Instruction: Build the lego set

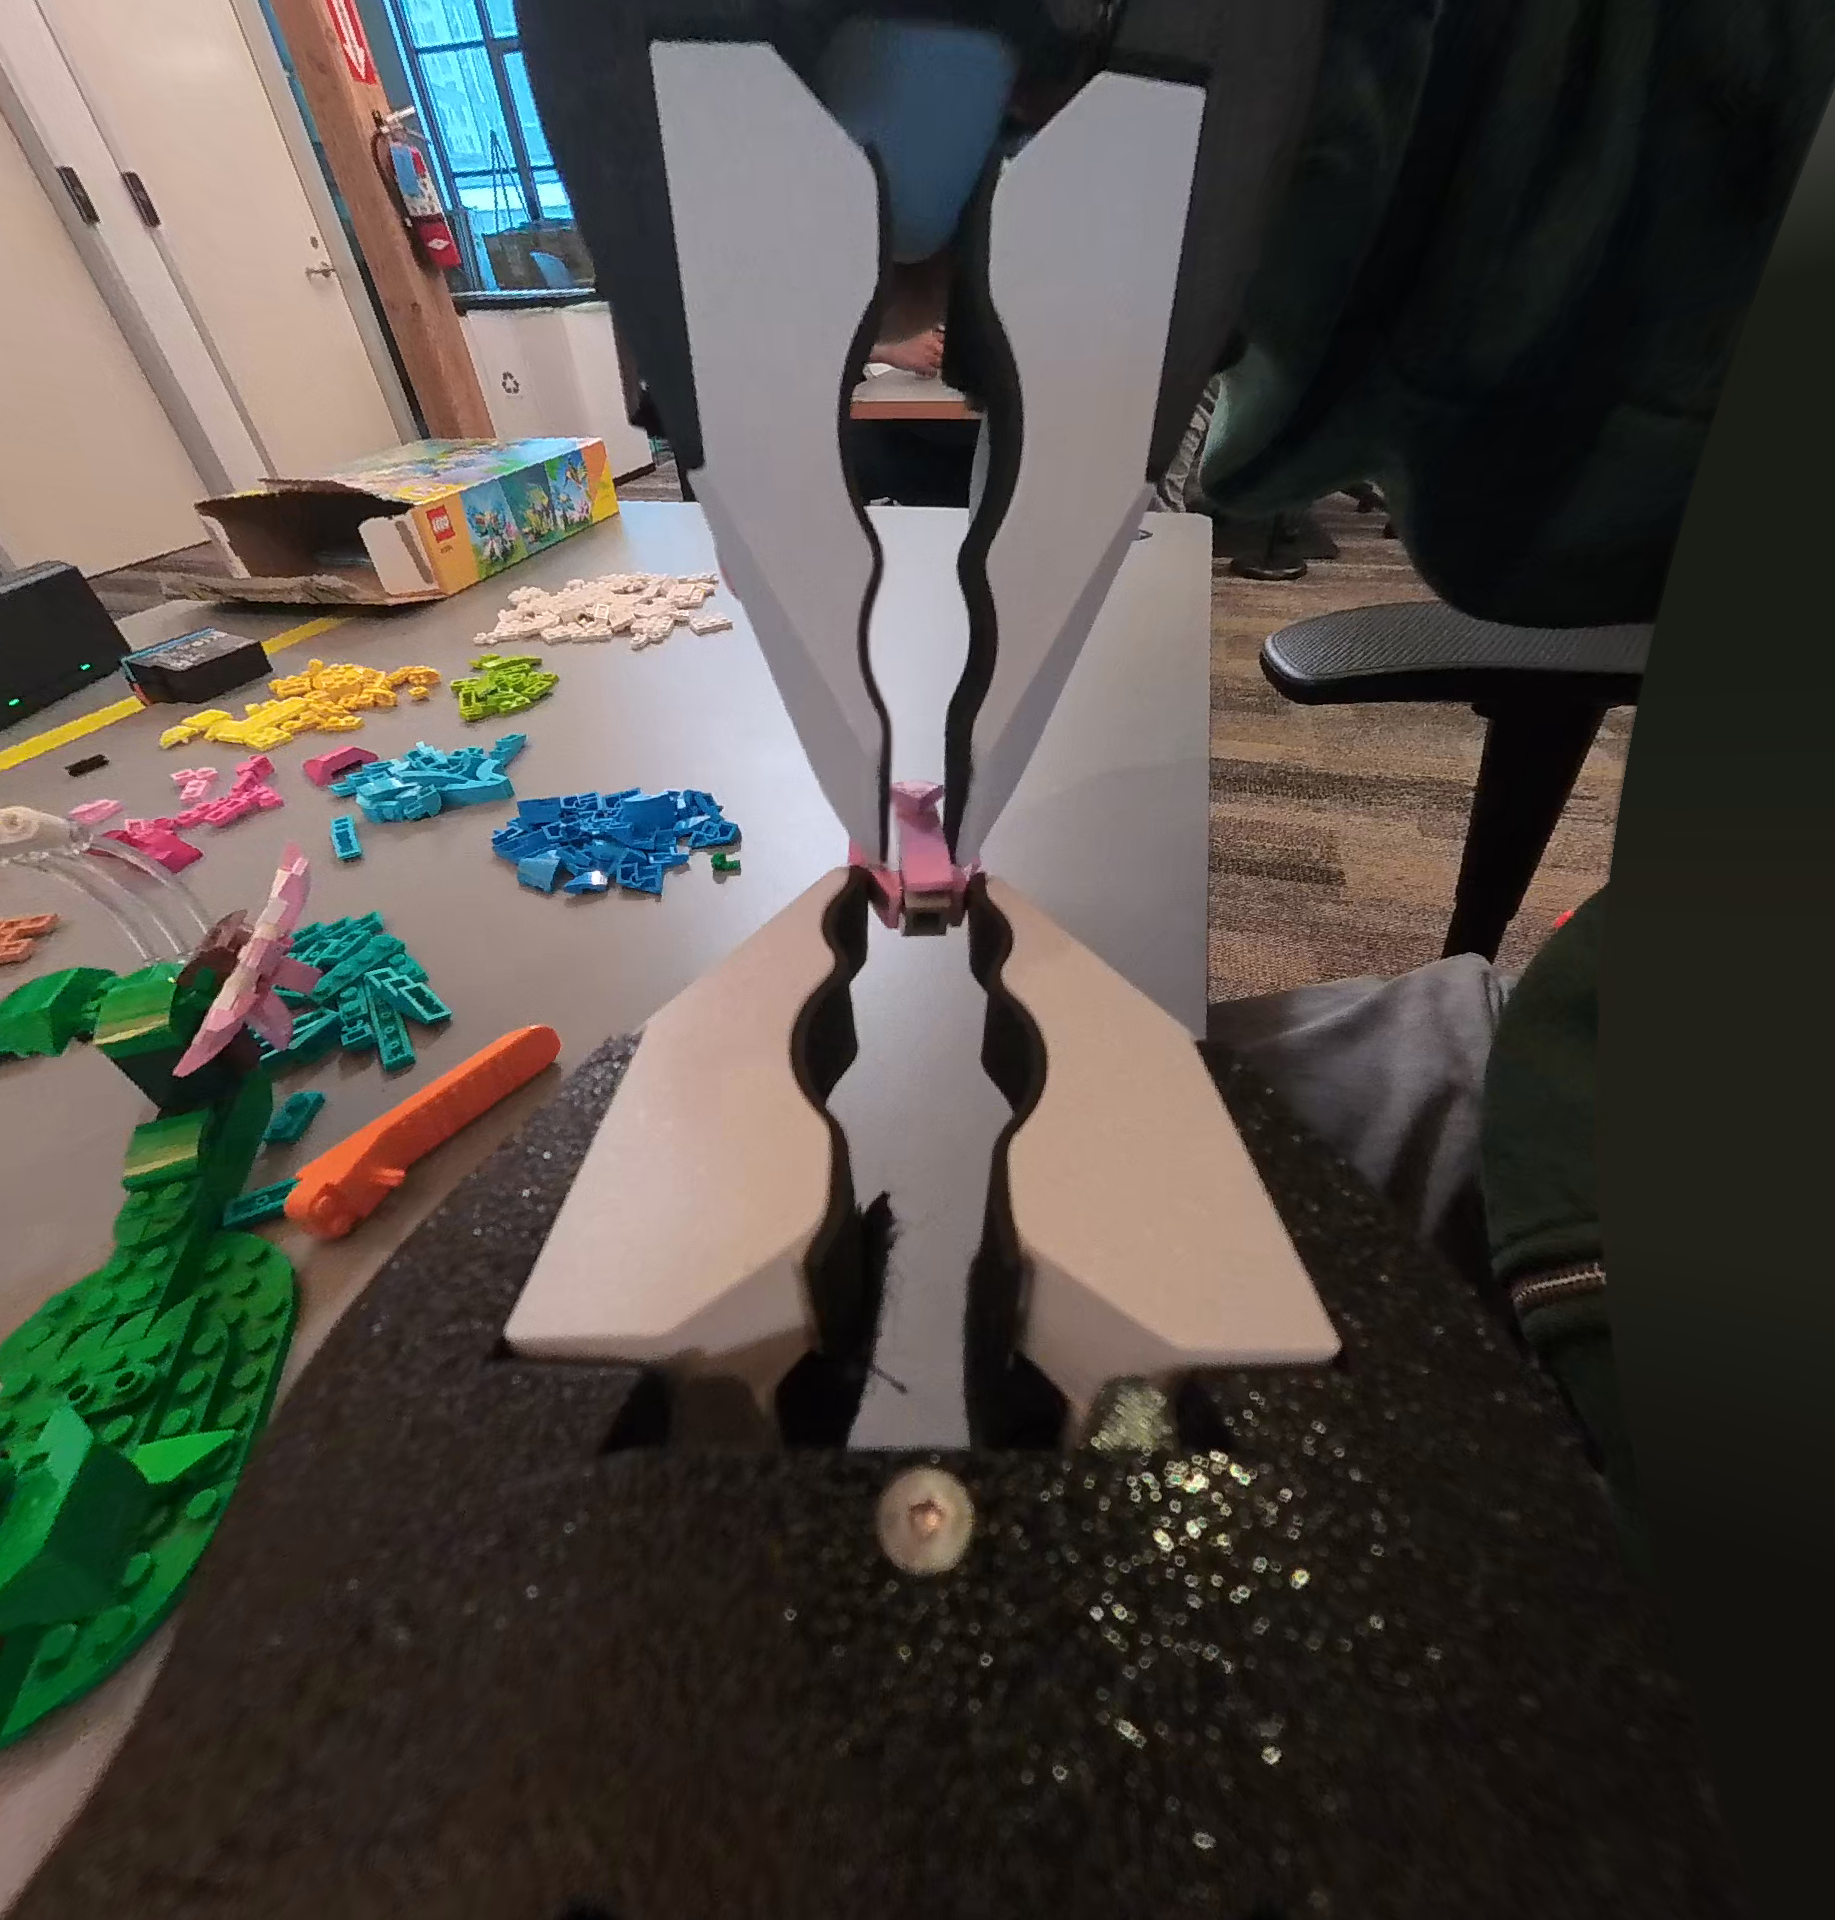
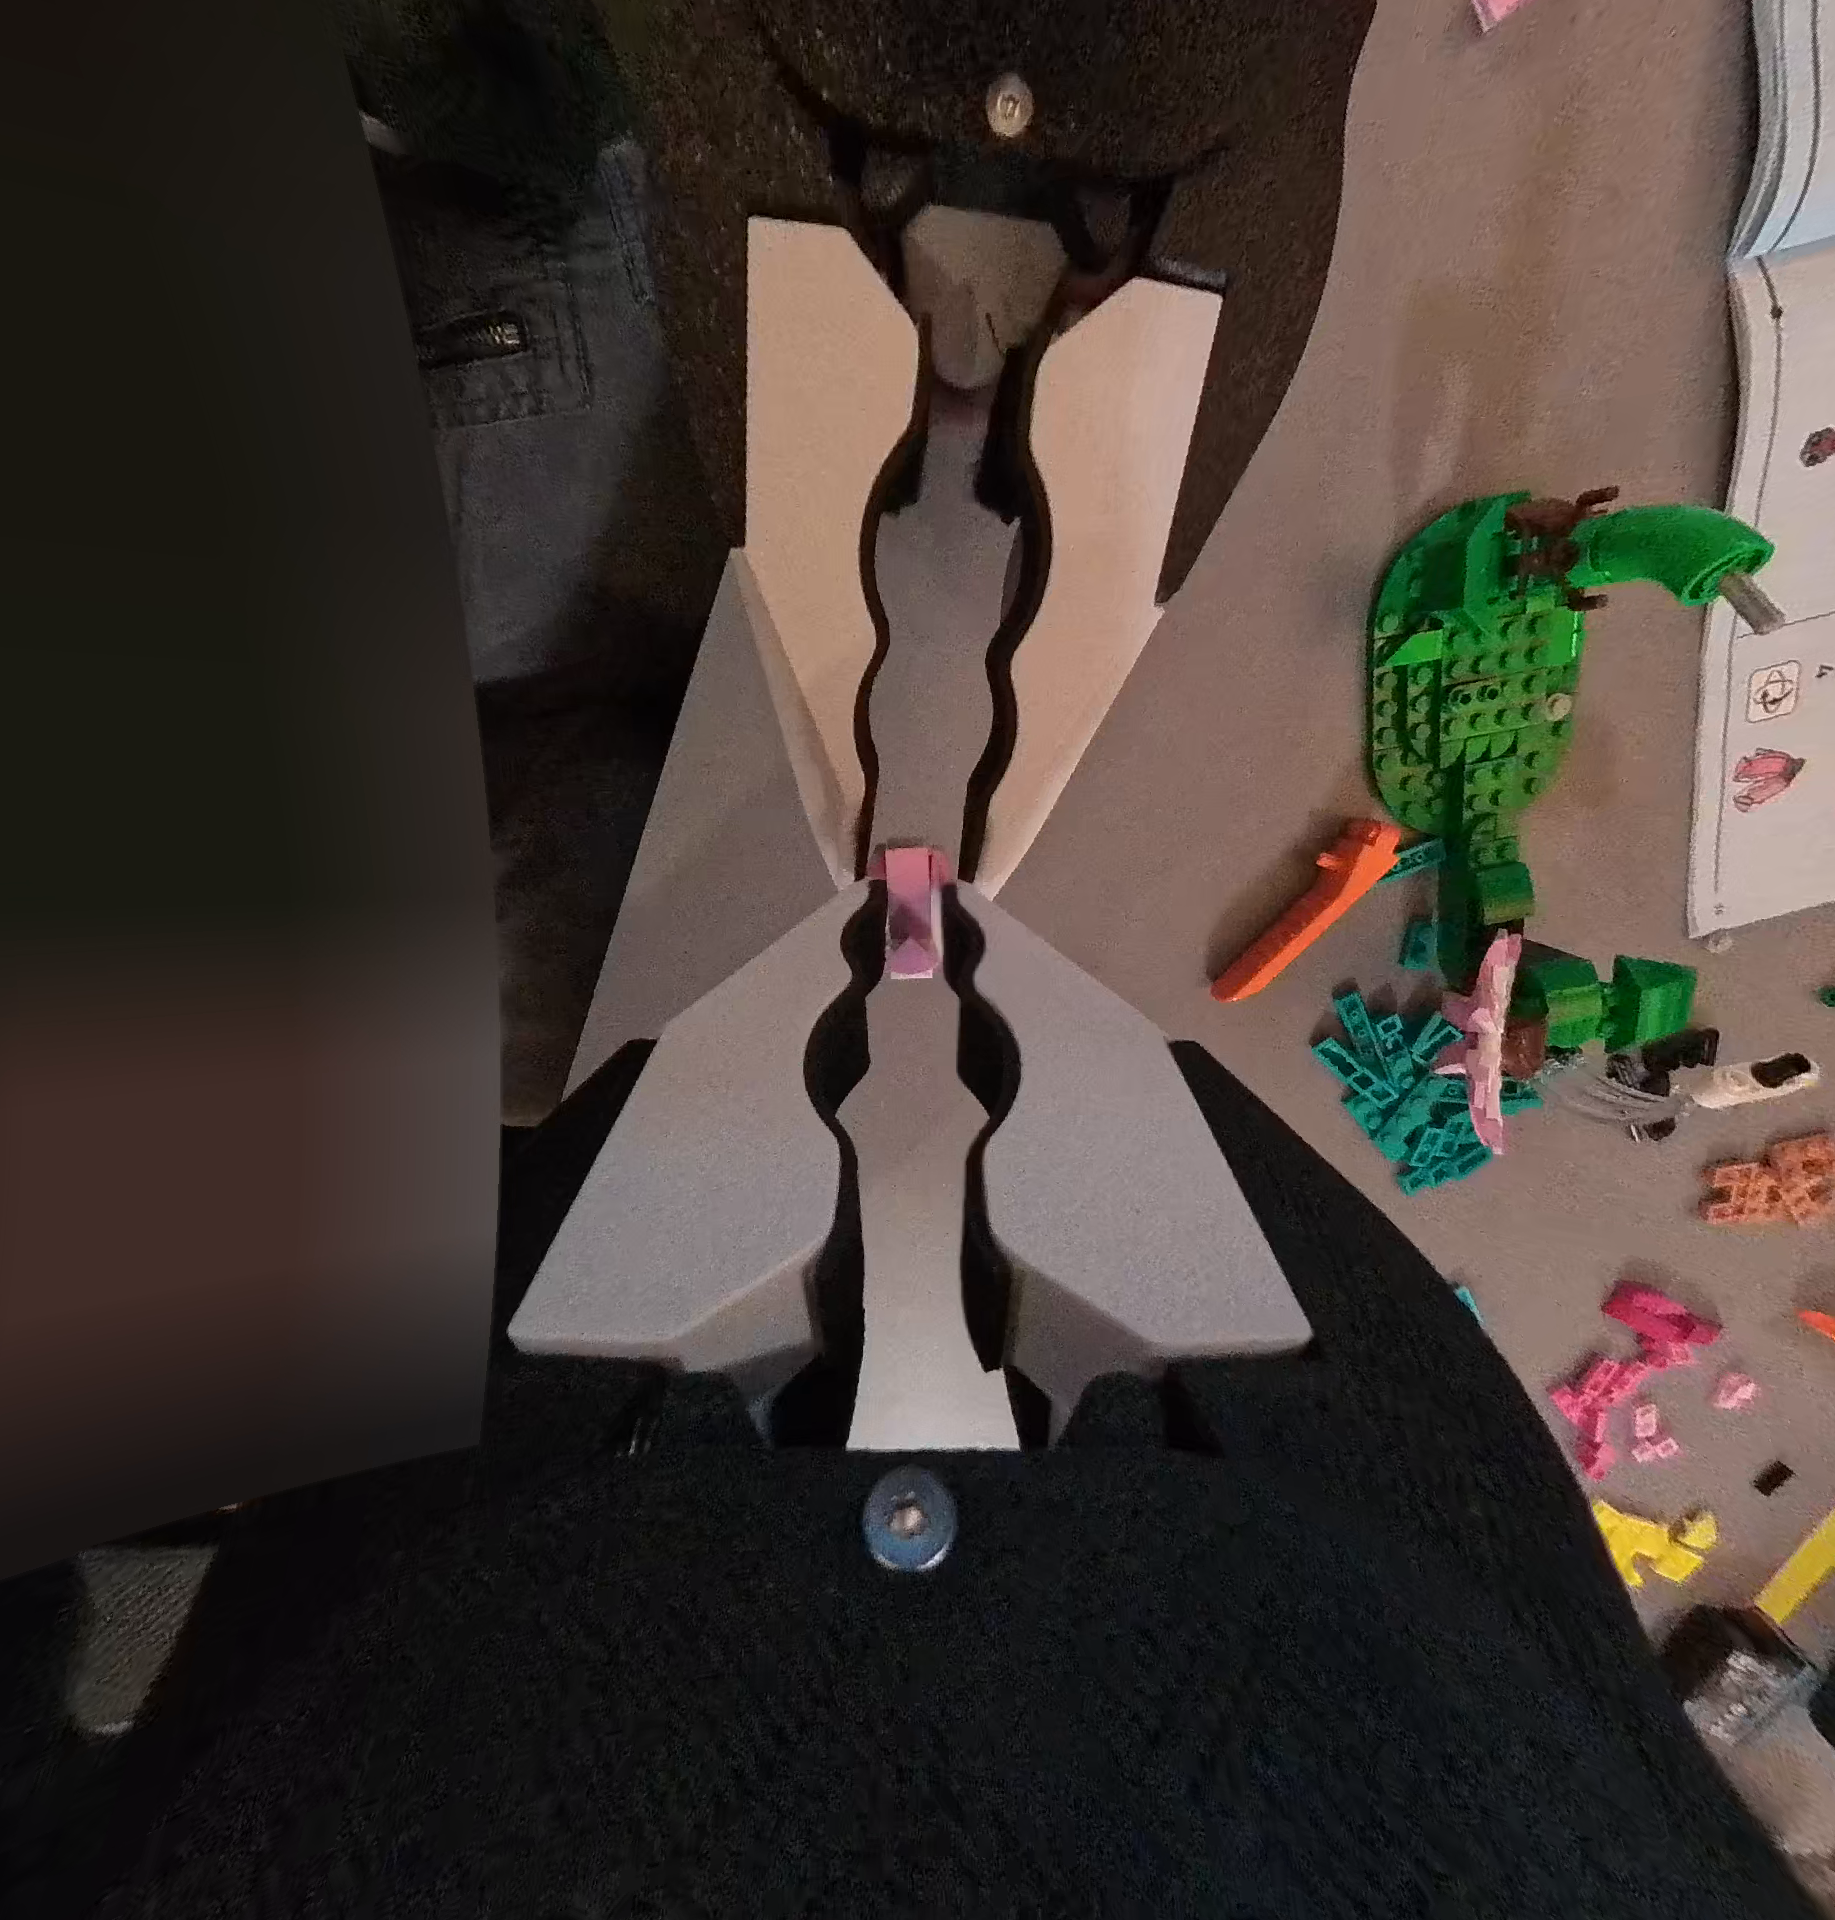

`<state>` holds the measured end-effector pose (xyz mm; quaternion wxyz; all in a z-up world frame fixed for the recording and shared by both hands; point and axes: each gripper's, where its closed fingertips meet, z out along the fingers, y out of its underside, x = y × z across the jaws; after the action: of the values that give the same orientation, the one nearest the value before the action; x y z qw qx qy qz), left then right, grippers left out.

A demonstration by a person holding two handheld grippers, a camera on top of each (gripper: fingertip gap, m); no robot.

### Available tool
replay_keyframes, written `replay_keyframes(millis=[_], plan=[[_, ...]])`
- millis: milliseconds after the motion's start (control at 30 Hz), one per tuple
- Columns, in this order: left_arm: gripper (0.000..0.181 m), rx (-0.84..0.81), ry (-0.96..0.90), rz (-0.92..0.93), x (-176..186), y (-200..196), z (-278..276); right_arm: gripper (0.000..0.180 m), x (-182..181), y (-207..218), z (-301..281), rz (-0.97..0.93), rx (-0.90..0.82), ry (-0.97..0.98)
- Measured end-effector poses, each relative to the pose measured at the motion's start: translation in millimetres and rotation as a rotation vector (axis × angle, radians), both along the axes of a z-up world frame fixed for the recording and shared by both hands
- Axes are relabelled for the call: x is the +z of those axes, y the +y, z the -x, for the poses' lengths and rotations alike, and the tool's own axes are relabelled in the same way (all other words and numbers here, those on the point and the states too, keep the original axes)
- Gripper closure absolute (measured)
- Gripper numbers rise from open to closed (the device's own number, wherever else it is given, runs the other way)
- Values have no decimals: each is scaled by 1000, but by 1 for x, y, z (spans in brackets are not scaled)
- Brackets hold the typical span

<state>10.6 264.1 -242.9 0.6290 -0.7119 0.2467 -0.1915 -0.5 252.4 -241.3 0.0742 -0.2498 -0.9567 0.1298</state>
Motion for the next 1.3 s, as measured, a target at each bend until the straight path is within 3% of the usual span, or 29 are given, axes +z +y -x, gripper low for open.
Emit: replay_keyframes(millis=[133,233,333,400,500,600,767,900,1300], plan=[[163,11,-2,10,-1,0,3,168,4,3,1,0,-3,24],[164,78,-43,38,1,4,16,150,16,3,6,34,29,139],[164,131,-180,68,10,7,32,124,29,-2,22,53,126,439],[164,135,-261,66,18,6,37,116,33,-3,32,-33,215,683],[164,128,-320,57,26,4,39,119,25,-3,36,-168,302,850],[164,123,-347,59,31,2,40,134,24,-1,41,-266,348,967],[164,109,-364,62,35,2,37,148,32,-3,47,-336,367,1069],[164,97,-395,57,40,1,36,162,33,-6,46,-359,397,1084],[164,93,-366,68,40,1,32,163,31,-9,40,-373,418,1045]])
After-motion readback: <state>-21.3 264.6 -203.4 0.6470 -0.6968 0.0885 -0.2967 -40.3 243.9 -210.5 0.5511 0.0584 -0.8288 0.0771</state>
